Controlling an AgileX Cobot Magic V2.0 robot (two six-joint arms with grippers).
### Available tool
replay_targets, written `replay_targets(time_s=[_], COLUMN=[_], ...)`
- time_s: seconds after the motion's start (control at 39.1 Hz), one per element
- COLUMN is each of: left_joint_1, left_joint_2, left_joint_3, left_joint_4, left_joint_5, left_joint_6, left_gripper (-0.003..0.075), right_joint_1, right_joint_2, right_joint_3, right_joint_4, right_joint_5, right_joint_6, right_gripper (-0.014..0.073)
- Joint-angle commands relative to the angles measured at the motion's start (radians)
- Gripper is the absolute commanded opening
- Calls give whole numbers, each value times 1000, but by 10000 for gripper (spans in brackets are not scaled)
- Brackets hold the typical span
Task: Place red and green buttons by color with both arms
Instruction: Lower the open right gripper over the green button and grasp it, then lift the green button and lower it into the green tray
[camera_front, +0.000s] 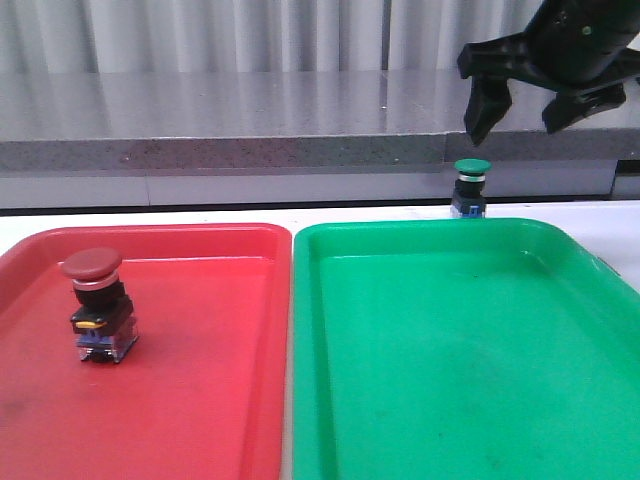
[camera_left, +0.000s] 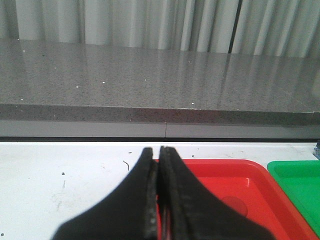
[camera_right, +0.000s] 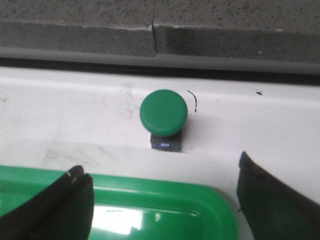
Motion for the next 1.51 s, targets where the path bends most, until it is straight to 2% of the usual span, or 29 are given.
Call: replay_targets(time_s=[0.0, 0.33, 0.38, 0.61, 0.74, 0.89, 1.05, 1.28, 1.48], left_joint_1=[0, 0, 0, 0, 0, 0, 0, 0, 0], left_joint_2=[-3, -3, -3, -3, -3, -3, -3, -3, -3], left_joint_3=[-24, -24, -24, -24, -24, -24, -24, -24, -24], left_joint_4=[-6, -6, -6, -6, -6, -6, -6, -6, -6], left_joint_5=[-78, -78, -78, -78, -78, -78, -78, -78, -78], left_joint_6=[-9, -9, -9, -9, -9, -9, -9, -9, -9], left_gripper=[-20, -20, -20, -20, -20, -20, -20, -20, -20], right_joint_1=[1, -6, -9, -9, -9, -4, 34, 152, 225], right_joint_2=[31, 249, 265, 265, 235, 152, -11, -287, -370], right_joint_3=[-117, -327, -349, -372, -374, -361, -206, 203, 465], right_joint_4=[4, 6, 7, 7, 7, 7, 6, 6, 6], right_joint_5=[0, 40, 47, 52, 57, 115, 108, -85, -203], right_joint_6=[28, 48, 48, 48, 47, 36, 33, 33, 34], right_gripper=[605, 585, 542, 210, 135, 131, 131, 131, 131])
